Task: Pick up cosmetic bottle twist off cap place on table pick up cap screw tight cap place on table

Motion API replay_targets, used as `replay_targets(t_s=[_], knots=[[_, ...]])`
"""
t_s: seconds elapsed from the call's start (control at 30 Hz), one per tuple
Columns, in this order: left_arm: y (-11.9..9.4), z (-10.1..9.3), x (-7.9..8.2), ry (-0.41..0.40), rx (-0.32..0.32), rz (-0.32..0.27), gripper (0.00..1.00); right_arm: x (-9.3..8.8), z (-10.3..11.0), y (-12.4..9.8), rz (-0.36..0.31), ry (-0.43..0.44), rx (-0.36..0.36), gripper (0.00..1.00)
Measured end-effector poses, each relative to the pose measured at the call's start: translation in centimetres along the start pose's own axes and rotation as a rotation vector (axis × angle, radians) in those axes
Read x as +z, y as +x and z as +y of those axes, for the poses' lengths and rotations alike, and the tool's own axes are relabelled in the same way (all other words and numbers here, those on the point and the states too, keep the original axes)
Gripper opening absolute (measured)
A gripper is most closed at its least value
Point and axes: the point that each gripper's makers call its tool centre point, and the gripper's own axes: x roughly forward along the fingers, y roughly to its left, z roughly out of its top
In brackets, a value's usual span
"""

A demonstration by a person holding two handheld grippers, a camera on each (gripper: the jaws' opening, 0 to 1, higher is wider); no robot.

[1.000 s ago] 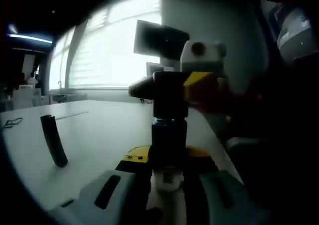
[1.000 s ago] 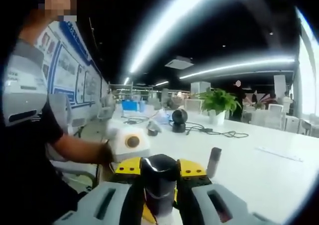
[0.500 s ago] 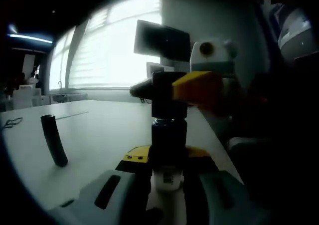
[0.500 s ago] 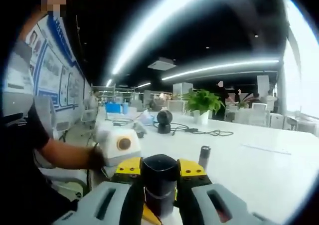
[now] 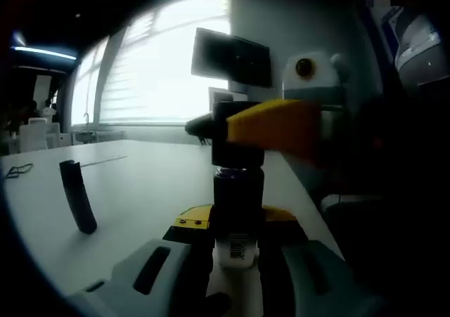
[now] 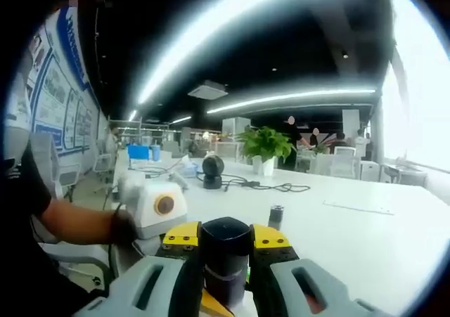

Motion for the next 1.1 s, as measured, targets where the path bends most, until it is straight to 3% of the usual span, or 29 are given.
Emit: replay_targets(t_s=[0.5,1.1], knots=[[0.08,0.02,-0.07,0.008,-0.001,0.001,0.14,0.02,-0.48,-0.35,-0.043,0.015,-0.133,0.19],[0.14,0.05,-0.03,0.006,0.001,0.002,0.14,0.07,-0.56,-0.32,-0.05,0.002,-0.117,0.2]])
